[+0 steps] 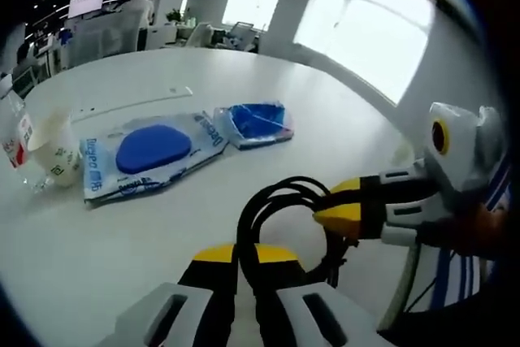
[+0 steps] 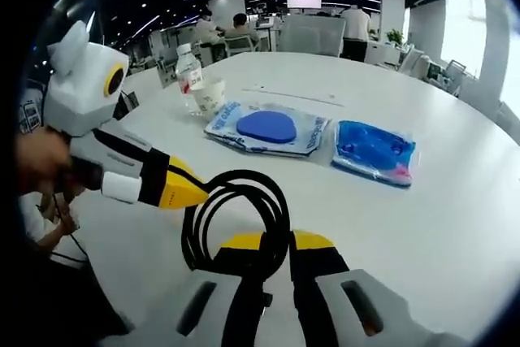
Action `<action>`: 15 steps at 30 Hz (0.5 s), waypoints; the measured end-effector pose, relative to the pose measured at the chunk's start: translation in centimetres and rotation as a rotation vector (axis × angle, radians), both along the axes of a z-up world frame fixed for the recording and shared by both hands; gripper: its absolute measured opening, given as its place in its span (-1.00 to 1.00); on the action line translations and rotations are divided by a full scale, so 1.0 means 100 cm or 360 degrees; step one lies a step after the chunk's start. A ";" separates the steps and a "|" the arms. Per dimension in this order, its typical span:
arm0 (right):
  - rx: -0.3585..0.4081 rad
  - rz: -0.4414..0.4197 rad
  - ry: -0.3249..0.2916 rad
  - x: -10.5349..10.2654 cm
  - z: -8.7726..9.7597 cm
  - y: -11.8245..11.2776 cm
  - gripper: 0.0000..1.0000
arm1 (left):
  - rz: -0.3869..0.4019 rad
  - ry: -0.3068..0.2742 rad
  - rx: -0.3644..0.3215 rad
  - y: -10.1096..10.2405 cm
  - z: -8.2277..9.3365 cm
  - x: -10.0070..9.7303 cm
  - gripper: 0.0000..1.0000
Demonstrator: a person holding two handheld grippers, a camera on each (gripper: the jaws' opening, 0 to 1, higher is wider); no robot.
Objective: Arrange the tabletop items into an orderly group along one side of the table until the central work area is clear of visible clutter.
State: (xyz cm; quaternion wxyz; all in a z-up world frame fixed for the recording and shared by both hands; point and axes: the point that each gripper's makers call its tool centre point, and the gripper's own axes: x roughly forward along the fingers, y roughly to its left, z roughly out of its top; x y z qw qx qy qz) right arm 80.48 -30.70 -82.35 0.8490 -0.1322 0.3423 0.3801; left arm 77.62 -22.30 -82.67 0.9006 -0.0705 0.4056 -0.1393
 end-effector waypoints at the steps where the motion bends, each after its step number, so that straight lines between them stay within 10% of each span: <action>1: -0.0003 0.0004 -0.0004 0.002 0.003 -0.001 -0.88 | 0.0000 -0.0003 -0.0002 -0.001 0.002 0.002 -0.93; 15: -0.0030 -0.0002 -0.0043 0.031 0.004 -0.008 -0.87 | -0.0007 -0.0019 -0.0017 -0.007 0.002 0.035 -0.93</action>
